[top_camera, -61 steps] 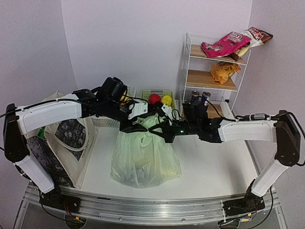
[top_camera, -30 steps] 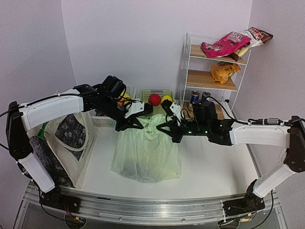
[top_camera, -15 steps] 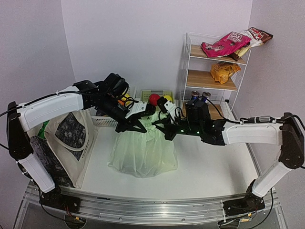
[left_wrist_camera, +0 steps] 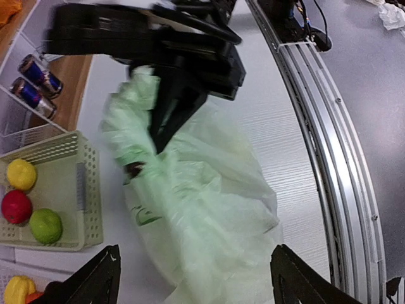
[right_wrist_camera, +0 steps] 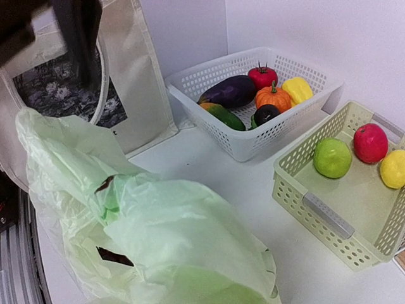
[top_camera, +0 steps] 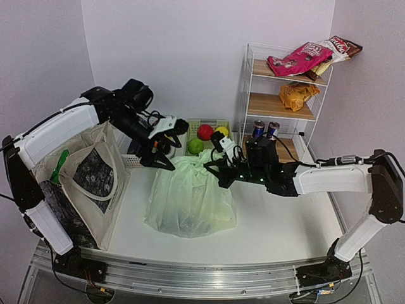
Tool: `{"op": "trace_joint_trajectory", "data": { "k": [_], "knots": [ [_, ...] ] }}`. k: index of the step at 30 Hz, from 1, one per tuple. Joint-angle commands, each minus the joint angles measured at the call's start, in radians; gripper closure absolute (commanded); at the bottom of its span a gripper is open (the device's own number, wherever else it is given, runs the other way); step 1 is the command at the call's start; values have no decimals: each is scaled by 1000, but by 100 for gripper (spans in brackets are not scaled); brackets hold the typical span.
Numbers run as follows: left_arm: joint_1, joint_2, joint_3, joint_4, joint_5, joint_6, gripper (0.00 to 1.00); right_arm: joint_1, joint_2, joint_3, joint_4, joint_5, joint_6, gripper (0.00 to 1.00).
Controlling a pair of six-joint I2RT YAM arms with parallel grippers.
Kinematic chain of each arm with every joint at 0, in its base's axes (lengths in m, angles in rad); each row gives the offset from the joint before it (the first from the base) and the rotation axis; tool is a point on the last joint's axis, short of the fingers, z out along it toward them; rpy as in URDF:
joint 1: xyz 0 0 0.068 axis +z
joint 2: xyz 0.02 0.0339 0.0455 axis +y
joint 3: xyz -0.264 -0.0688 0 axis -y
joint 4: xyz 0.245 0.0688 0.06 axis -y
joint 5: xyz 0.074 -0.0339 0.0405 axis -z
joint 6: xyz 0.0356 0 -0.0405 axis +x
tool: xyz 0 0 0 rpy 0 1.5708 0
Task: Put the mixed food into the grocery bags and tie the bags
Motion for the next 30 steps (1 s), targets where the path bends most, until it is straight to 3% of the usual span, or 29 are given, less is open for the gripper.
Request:
{"op": "trace_joint_trajectory", "data": {
  "k": [1,4,8,10,17,25,30],
  "knots": [
    [60,24,214,-167,38,145,18,1,-32,-7,41,-34,-44,100],
    [106,70,302,-147,87,118,21,1,-30,-6,43,-42,-52,100],
    [157,103,184,228,18,-177,51,1,-34,-1,48,-52,-58,100],
    [158,119,96,353,-13,-256,60,1,-33,3,50,-61,-56,100],
    [152,51,-220,729,313,-315,59,0,-35,13,57,-72,-45,100],
    [103,30,-334,756,338,-297,61,0,-23,23,71,-59,-36,100],
    [69,12,-349,823,342,-370,65,3,-13,33,72,-36,-7,100]
  ]
}}
